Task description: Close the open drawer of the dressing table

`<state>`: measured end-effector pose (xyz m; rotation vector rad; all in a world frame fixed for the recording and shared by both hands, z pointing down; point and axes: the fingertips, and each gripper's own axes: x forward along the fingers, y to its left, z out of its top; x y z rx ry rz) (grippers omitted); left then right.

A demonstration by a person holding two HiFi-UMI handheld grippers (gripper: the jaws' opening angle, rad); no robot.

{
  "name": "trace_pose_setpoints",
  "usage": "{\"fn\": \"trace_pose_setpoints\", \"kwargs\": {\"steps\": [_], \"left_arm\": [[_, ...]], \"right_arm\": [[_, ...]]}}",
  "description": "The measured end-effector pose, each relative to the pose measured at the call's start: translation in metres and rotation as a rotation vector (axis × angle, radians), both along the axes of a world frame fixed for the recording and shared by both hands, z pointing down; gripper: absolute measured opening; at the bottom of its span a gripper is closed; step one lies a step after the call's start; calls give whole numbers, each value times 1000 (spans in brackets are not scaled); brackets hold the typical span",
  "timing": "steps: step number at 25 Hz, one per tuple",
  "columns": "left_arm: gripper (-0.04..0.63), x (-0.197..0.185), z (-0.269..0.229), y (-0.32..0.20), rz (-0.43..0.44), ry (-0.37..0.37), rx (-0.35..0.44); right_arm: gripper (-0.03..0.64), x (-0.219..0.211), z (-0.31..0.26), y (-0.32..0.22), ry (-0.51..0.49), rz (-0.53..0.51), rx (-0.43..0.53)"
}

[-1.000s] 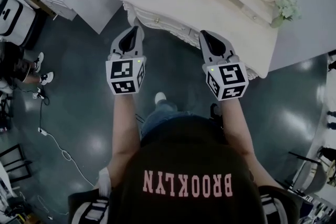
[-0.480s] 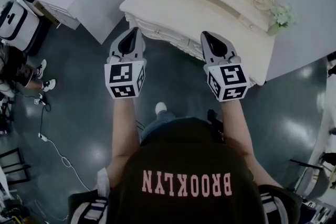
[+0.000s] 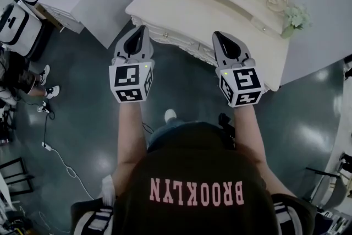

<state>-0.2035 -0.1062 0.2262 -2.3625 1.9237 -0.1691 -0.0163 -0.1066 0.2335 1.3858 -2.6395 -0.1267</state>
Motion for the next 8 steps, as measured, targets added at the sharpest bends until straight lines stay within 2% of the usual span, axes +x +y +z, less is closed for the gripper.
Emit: {"fn": "trace_pose_setpoints", "kwargs": {"steps": [8], "left_arm": [[5, 0, -6, -2, 0, -3, 22]], "right_arm": [[-9, 7, -6, -6, -17, 19, 11]]}}
